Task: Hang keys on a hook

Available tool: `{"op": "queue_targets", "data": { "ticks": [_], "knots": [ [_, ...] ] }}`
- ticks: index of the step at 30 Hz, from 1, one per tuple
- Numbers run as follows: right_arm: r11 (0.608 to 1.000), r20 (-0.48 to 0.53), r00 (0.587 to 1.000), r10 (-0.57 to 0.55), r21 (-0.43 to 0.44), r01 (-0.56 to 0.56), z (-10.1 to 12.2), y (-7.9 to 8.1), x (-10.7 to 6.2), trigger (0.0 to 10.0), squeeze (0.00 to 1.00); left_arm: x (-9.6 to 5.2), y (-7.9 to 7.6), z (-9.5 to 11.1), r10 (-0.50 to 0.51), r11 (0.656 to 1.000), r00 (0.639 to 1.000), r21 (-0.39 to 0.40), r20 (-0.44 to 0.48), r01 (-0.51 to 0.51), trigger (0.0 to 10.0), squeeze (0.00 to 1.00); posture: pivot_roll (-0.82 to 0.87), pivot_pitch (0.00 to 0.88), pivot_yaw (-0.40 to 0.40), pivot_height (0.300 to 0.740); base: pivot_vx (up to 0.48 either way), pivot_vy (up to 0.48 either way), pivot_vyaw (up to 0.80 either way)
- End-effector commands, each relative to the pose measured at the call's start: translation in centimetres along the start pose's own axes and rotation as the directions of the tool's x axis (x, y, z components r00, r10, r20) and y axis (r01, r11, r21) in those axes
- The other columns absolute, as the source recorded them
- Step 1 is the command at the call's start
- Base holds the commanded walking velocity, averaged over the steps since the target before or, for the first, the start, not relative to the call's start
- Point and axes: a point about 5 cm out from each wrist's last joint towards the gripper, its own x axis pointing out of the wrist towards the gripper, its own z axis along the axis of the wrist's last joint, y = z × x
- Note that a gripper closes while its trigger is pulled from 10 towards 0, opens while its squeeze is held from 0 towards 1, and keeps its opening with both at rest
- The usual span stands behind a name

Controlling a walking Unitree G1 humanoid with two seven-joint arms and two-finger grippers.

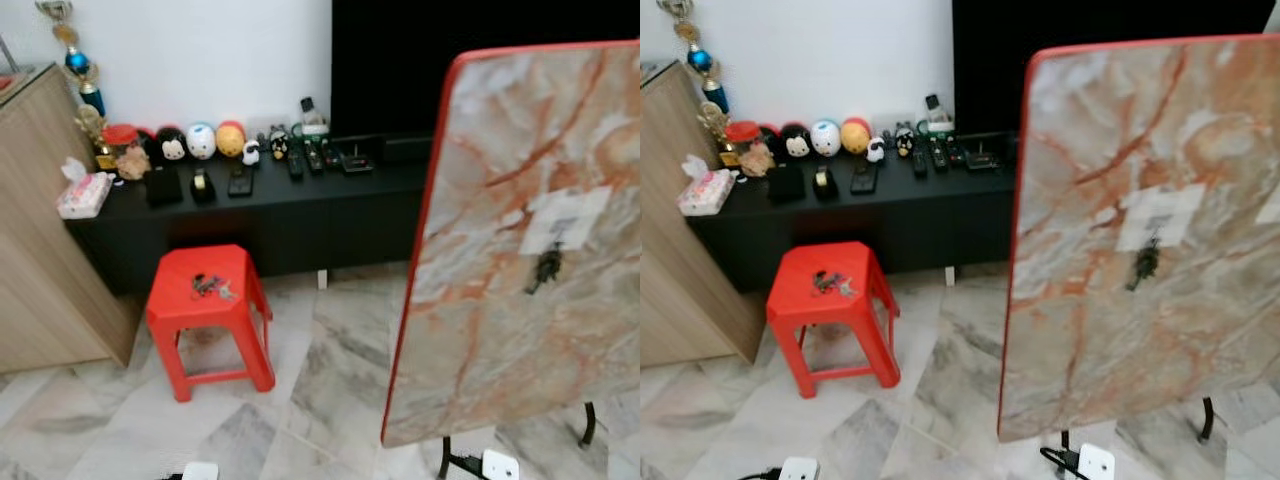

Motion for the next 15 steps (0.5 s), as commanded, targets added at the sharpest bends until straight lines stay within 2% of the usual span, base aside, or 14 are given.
{"op": "queue_targets", "data": {
  "ticks": [1, 3, 4, 6, 15],
  "knots": [
    [1.000, 0.002, 1.000, -0.004, 0.010, 0.004, -0.15, -0.05, -0.03, 10.0, 0.00, -0.05, 0.26, -0.19, 0.006, 1.000, 1.000, -0.003, -0.016, -0.006, 10.0, 0.00, -0.02, 0.000, 0.011, 0.740, 0.000, 0.420, 0.00],
    [0.997, -0.004, 1.000, 0.003, -0.071, -0.004, -0.34, -0.05, -0.06, 10.0, 0.00, -0.07, 0.23, -0.26, 0.003, 1.000, 1.000, -0.002, -0.019, -0.003, 10.0, 0.00, -0.02, 0.000, 0.017, 0.740, 0.000, 0.416, 0.00],
    [0.997, -0.010, 1.000, 0.001, -0.077, -0.002, -0.48, -0.07, -0.08, 10.0, 0.00, -0.08, 0.19, -0.30, -0.002, 1.000, 1.000, 0.001, -0.021, 0.002, 10.0, 0.00, -0.02, 0.000, 0.020, 0.740, 0.000, 0.416, 0.00],
    [0.999, -0.007, 1.000, -0.004, -0.046, 0.003, -0.54, -0.03, -0.09, 10.0, 0.00, -0.08, 0.23, -0.32, -0.004, 1.000, 1.000, 0.004, -0.023, 0.005, 10.0, 0.00, -0.03, 0.000, 0.025, 0.740, 0.000, 0.418, 0.00],
    [0.999, -0.004, 1.000, 0.008, -0.040, -0.008, -0.47, 0.22, -0.07, 10.0, 0.00, -0.07, 0.45, -0.20, -0.014, 1.000, 1.000, 0.017, -0.021, 0.014, 10.0, 0.00, -0.03, 0.000, 0.024, 0.740, 0.000, 0.480, 0.00]
  ]
}}
